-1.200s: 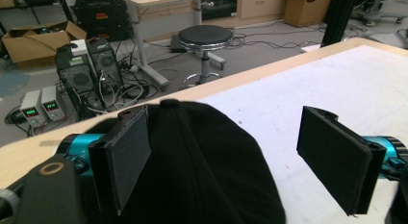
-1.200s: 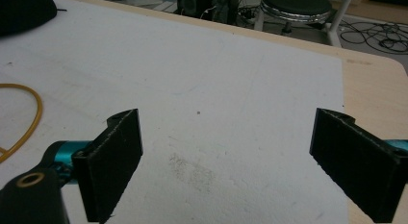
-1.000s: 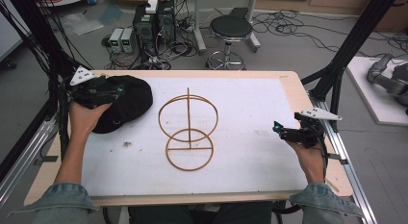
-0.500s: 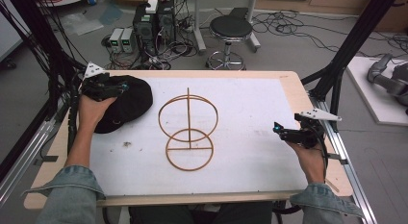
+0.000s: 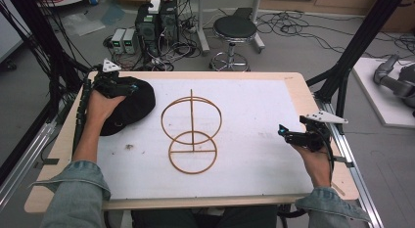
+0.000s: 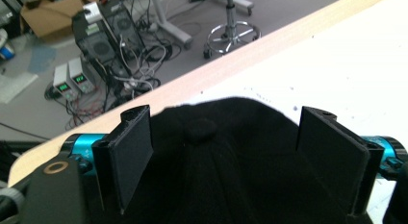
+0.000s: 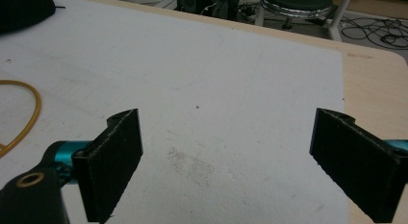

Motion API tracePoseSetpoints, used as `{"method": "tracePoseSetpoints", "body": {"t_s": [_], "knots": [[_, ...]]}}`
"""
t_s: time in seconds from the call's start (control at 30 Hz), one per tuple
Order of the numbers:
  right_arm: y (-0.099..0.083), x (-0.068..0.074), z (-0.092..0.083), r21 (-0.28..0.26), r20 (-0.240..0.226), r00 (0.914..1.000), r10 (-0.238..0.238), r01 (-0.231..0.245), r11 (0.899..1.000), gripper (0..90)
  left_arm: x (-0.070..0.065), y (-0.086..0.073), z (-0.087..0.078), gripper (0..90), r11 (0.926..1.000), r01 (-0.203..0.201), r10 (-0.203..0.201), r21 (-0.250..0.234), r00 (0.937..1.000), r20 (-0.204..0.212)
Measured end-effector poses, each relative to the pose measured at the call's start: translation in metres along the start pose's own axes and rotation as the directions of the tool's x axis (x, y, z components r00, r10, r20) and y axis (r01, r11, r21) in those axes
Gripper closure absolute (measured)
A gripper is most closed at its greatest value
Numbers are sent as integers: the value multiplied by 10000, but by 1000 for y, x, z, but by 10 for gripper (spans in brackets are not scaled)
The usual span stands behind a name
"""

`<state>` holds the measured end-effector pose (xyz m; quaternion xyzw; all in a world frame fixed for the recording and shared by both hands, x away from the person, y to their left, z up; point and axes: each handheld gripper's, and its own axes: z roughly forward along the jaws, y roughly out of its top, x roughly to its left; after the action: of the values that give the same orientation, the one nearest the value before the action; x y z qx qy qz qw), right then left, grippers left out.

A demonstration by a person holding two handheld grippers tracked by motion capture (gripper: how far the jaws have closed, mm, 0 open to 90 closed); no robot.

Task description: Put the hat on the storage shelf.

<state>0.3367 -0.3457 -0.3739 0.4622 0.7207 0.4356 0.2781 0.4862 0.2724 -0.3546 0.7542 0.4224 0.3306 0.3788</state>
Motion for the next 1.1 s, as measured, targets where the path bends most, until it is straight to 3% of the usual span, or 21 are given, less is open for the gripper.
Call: {"method": "tracePoseSetpoints", "body": {"t_s": [0.2, 0.23, 0.4, 0.5, 0.67, 1.1], "knots": [[-1, -2, -2, -2, 21, 10000, 88, -88, 10000, 110, 7, -12, 3, 214, 9991, 227, -219, 370, 9995, -221], [-1, -2, -2, 2, 13, 10000, 95, -95, 10000, 110, 10, -17, 4, 217, 9981, 423, -416, 440, 9990, -167], [-1, -2, -2, -9, 64, 9999, 81, -80, 10000, 110, 13, -22, 3, 258, 9971, 566, -562, 500, 9984, -79], [-1, -1, -1, 21, 59, 10000, 41, -41, 10000, 110, 12, -23, 4, 303, 9971, 447, -451, 620, 9990, 43], [-1, -1, -1, 11, 60, 10000, 62, -62, 10000, 110, 10, -22, 3, 463, 9984, 178, -197, 542, 9992, 335], [-1, -2, -1, -22, 56, 10000, 68, -68, 10000, 110, 11, -26, 2, 717, 9977, -183, 159, 654, 9991, 382]]}}
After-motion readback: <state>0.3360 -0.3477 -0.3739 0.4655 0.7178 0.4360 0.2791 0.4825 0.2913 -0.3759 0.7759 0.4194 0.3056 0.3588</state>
